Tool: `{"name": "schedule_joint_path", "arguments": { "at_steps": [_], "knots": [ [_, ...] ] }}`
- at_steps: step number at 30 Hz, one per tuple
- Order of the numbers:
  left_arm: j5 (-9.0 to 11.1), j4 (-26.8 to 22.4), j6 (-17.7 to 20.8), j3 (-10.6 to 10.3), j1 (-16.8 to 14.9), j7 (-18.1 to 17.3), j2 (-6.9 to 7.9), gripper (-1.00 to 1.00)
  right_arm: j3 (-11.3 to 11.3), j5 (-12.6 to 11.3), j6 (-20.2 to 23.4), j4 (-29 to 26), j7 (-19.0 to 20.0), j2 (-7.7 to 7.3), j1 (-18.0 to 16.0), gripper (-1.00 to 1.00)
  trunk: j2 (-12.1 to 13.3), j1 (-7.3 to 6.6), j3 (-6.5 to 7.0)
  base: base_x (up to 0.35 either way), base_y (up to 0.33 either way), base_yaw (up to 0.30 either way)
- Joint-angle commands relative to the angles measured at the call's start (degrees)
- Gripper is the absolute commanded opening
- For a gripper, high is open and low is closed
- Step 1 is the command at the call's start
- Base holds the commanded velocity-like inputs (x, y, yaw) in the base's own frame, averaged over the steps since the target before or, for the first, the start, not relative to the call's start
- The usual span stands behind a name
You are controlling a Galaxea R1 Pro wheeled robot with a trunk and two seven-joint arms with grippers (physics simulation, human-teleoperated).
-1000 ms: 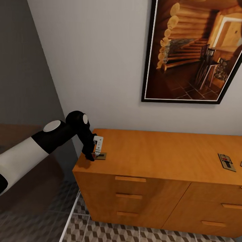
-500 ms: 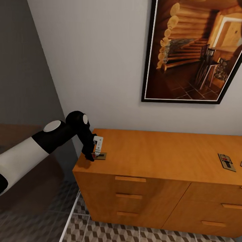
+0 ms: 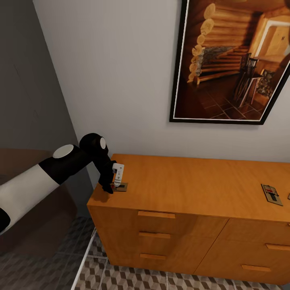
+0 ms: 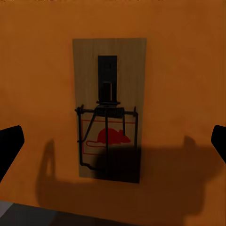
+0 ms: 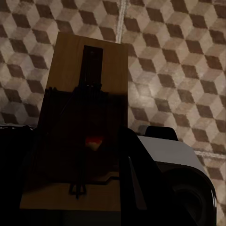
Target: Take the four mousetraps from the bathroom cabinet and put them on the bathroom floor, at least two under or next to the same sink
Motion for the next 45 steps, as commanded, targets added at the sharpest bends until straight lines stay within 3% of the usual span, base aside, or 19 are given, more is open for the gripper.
{"name": "schedule_joint_path", "arguments": {
  "at_steps": [1, 21, 28, 45],
  "knots": [
    [-0.33, -0.09, 0.60, -0.09, -0.05, -0.35, 0.03, 1.00, 0.47, 0.11, -0.08, 0.06, -0.44, 0.01, -0.04, -1.00, -0.03, 0.00, -0.06, 0.000, 0.000, 0.000],
    [-0.35, 1.25, -0.54, -0.14, 0.05, -0.35, -0.03, 1.00, 0.47, 0.11, -0.10, 0.06, -0.39, -0.05, -0.04, -1.00, -0.03, 0.00, -0.06, 0.000, 0.000, 0.000],
    [-0.40, 4.27, -3.61, -0.09, 0.19, -0.35, -0.95, 1.00, 0.47, 0.11, -0.11, -0.02, -0.37, -0.02, -0.05, -1.00, -0.03, 0.00, -0.06, 0.000, 0.000, 0.000],
    [-0.42, 6.50, -4.21, -0.09, 0.49, -0.35, -2.04, 1.00, 0.47, 0.11, -0.10, -0.03, -0.36, -0.11, -0.04, -1.00, -0.03, 0.00, -0.06, 0.000, 0.000, 0.000]
  ]
}}
